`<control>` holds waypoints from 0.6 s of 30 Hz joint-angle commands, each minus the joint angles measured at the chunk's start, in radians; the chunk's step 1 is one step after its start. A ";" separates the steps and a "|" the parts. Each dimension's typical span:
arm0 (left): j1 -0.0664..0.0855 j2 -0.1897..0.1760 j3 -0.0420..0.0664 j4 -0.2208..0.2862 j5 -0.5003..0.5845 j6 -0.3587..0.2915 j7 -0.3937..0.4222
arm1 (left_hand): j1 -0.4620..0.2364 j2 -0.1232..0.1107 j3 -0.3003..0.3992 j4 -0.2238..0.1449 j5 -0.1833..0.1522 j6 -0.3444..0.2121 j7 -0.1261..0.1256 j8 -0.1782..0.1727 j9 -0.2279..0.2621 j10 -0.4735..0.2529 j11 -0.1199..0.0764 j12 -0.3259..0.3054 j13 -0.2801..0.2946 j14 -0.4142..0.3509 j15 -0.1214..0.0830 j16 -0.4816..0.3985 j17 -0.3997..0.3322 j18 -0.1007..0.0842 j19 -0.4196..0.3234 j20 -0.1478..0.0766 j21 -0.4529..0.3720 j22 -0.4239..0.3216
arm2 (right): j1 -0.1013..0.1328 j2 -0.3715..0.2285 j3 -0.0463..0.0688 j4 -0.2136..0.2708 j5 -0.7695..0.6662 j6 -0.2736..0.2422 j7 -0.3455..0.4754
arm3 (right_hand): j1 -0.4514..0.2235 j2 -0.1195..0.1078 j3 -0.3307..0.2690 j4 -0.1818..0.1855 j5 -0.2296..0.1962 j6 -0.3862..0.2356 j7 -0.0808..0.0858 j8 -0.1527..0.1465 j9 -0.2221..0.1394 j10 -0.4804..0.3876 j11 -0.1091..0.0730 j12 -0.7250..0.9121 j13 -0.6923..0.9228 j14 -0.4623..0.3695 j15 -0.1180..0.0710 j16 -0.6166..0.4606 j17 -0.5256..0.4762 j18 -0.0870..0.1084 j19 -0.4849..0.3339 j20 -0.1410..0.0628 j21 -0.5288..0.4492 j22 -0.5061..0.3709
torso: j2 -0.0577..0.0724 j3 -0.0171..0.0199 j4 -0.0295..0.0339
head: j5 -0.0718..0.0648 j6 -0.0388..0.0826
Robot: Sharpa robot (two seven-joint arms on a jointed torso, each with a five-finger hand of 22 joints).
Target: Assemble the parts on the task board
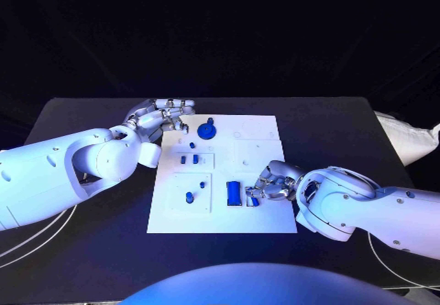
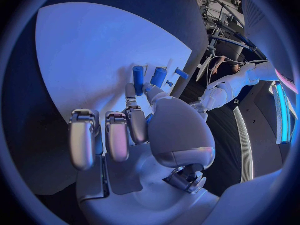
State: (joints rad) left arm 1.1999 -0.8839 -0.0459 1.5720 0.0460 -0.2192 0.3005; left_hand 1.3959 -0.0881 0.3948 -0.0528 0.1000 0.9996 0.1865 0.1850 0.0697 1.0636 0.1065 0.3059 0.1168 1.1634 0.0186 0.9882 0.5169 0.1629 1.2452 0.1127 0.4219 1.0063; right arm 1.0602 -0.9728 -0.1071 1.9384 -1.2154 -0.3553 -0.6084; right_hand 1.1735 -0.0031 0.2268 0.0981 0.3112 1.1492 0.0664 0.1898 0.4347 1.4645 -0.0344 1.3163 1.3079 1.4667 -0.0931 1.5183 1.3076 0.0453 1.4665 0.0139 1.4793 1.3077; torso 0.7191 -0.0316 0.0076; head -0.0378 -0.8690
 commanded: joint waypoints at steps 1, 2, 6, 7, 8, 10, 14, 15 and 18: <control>0.000 0.001 0.000 0.002 -0.006 0.019 0.003 | 0.004 0.008 0.001 -0.005 0.007 -0.008 -0.002 0.006 -0.001 -0.005 0.001 0.003 0.001 -0.006 0.001 0.004 -0.001 0.018 -0.003 0.003 -0.004 -0.001 | -0.005 0.005 -0.005 0.001 -0.005 0.025 -0.007 | -0.018 0.003 0.002 0.009 0.002 0.040 -0.036 0.005 0.001 0.048 -0.008 0.008 0.152 0.090 -0.010 0.005 0.193 -0.012 0.045 -0.007 0.004 0.122 | 0.000 -0.0002 0.0014 | 0.000 -0.002; 0.000 0.001 0.000 0.002 -0.006 0.019 0.003 | 0.004 0.008 0.001 -0.005 0.007 -0.008 -0.002 0.006 -0.001 -0.005 0.001 0.003 0.001 -0.006 0.001 0.004 -0.001 0.018 -0.003 0.003 -0.004 -0.001 | -0.005 0.005 -0.005 0.001 -0.005 0.025 -0.007 | -0.021 0.002 0.002 0.011 0.001 0.040 -0.036 0.006 0.002 0.048 -0.008 0.009 0.152 0.091 -0.010 0.005 0.194 -0.012 0.045 -0.008 0.004 0.122 | -0.001 -0.0004 0.0014 | 0.000 -0.002; 0.000 0.001 0.000 0.002 -0.006 0.020 0.003 | 0.004 0.008 0.001 -0.005 0.007 -0.008 -0.002 0.006 -0.001 -0.005 0.001 0.003 0.001 -0.006 0.001 0.004 -0.001 0.018 -0.003 0.003 -0.004 -0.001 | -0.005 0.006 -0.005 0.000 -0.006 0.028 -0.006 | -0.049 0.007 0.000 0.029 -0.016 0.045 -0.038 0.013 0.008 0.052 -0.010 0.017 0.157 0.091 -0.012 0.007 0.197 -0.013 0.047 -0.009 0.007 0.127 | 0.000 -0.0001 0.0014 | 0.002 -0.004; 0.000 0.001 0.000 0.002 -0.006 0.020 0.003 | 0.004 0.008 0.001 -0.005 0.007 -0.008 -0.002 0.006 -0.001 -0.005 0.001 0.003 0.001 -0.006 0.001 0.004 -0.001 0.018 -0.003 0.003 -0.004 -0.001 | -0.005 0.006 -0.005 0.000 -0.009 0.031 -0.004 | -0.055 0.008 -0.001 0.032 -0.024 0.047 -0.039 0.015 0.010 0.053 -0.010 0.022 0.159 0.091 -0.012 0.008 0.198 -0.013 0.047 -0.010 0.007 0.128 | 0.000 -0.0003 0.0014 | 0.002 -0.004; 0.000 0.001 0.000 0.002 -0.006 0.020 0.003 | 0.004 0.008 0.001 -0.005 0.007 -0.008 -0.002 0.006 -0.001 -0.005 0.001 0.003 0.001 -0.006 0.001 0.004 -0.001 0.018 -0.003 0.003 -0.004 -0.001 | -0.005 0.006 -0.005 0.000 -0.012 0.034 -0.003 | -0.060 0.009 -0.001 0.035 -0.034 0.049 -0.040 0.018 0.012 0.055 -0.011 0.029 0.162 0.092 -0.013 0.009 0.200 -0.013 0.048 -0.010 0.009 0.130 | -0.001 -0.0004 0.0013 | 0.002 -0.004; 0.000 0.001 0.000 0.002 -0.006 0.020 0.003 | 0.004 0.008 0.001 -0.005 0.007 -0.008 -0.002 0.006 -0.001 -0.005 0.001 0.003 0.001 -0.006 0.001 0.004 -0.001 0.018 -0.003 0.003 -0.004 -0.001 | -0.005 0.007 -0.005 -0.001 -0.016 0.041 0.000 | -0.071 0.011 -0.003 0.041 -0.054 0.053 -0.043 0.023 0.017 0.058 -0.013 0.040 0.168 0.092 -0.014 0.011 0.202 -0.014 0.049 -0.011 0.011 0.133 | -0.001 0.0000 0.0007 | 0.002 -0.004; 0.000 0.001 0.000 0.002 -0.006 0.020 0.002 | 0.004 0.008 0.001 -0.005 0.007 -0.008 -0.002 0.006 -0.001 -0.005 0.001 0.003 0.001 -0.006 0.001 0.004 -0.001 0.018 -0.003 0.003 -0.004 -0.001 | -0.005 0.007 -0.004 -0.001 -0.020 0.051 0.003 | -0.079 0.012 -0.004 0.045 -0.072 0.056 -0.044 0.029 0.021 0.061 -0.015 0.048 0.172 0.093 -0.016 0.013 0.205 -0.015 0.050 -0.012 0.013 0.136 | -0.001 0.0004 0.0003 | 0.004 -0.003; 0.000 0.001 0.000 0.002 -0.006 0.020 0.002 | 0.004 0.008 0.001 -0.005 0.007 -0.008 -0.002 0.006 -0.001 -0.005 0.001 0.003 0.001 -0.006 0.001 0.004 -0.001 0.018 -0.003 0.003 -0.004 -0.001 | -0.005 0.007 -0.004 -0.001 -0.021 0.052 0.004 | -0.082 0.012 -0.006 0.047 -0.075 0.056 -0.045 0.030 0.022 0.061 -0.015 0.048 0.172 0.093 -0.016 0.014 0.206 -0.015 0.050 -0.012 0.013 0.137 | -0.001 0.0002 0.0003 | 0.004 -0.003; 0.000 0.001 0.000 0.002 -0.006 0.018 0.001 | 0.004 0.008 0.001 -0.005 0.007 -0.008 -0.002 0.006 -0.001 -0.005 0.001 0.003 0.001 -0.006 0.001 0.004 -0.001 0.018 -0.003 0.003 -0.004 -0.001 | -0.005 0.007 -0.004 -0.001 -0.023 0.054 0.004 | -0.099 0.011 -0.015 0.058 -0.085 0.058 -0.045 0.034 0.026 0.062 -0.015 0.050 0.173 0.093 -0.016 0.015 0.208 -0.015 0.051 -0.013 0.014 0.138 | 0.000 0.0002 -0.0004 | 0.004 -0.004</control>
State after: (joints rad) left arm 1.1999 -0.8844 -0.0461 1.5723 0.0440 -0.2181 0.2984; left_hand 1.3959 -0.0881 0.3948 -0.0528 0.1000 0.9993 0.1862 0.1850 0.0697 1.0638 0.1063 0.3058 0.1168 1.1634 0.0187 0.9882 0.5169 0.1629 1.2452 0.1127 0.4219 1.0063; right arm 1.0568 -0.9687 -0.1105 1.9357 -1.2237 -0.3323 -0.6117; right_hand 1.0797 0.0088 0.2112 0.1526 0.2299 1.2070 0.0151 0.2204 0.4597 1.4641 -0.0461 1.3613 1.3079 1.4645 -0.1025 1.5273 1.3074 0.0455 1.4662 0.0071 1.4873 1.3075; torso 0.7185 -0.0316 0.0081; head -0.0342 -0.8727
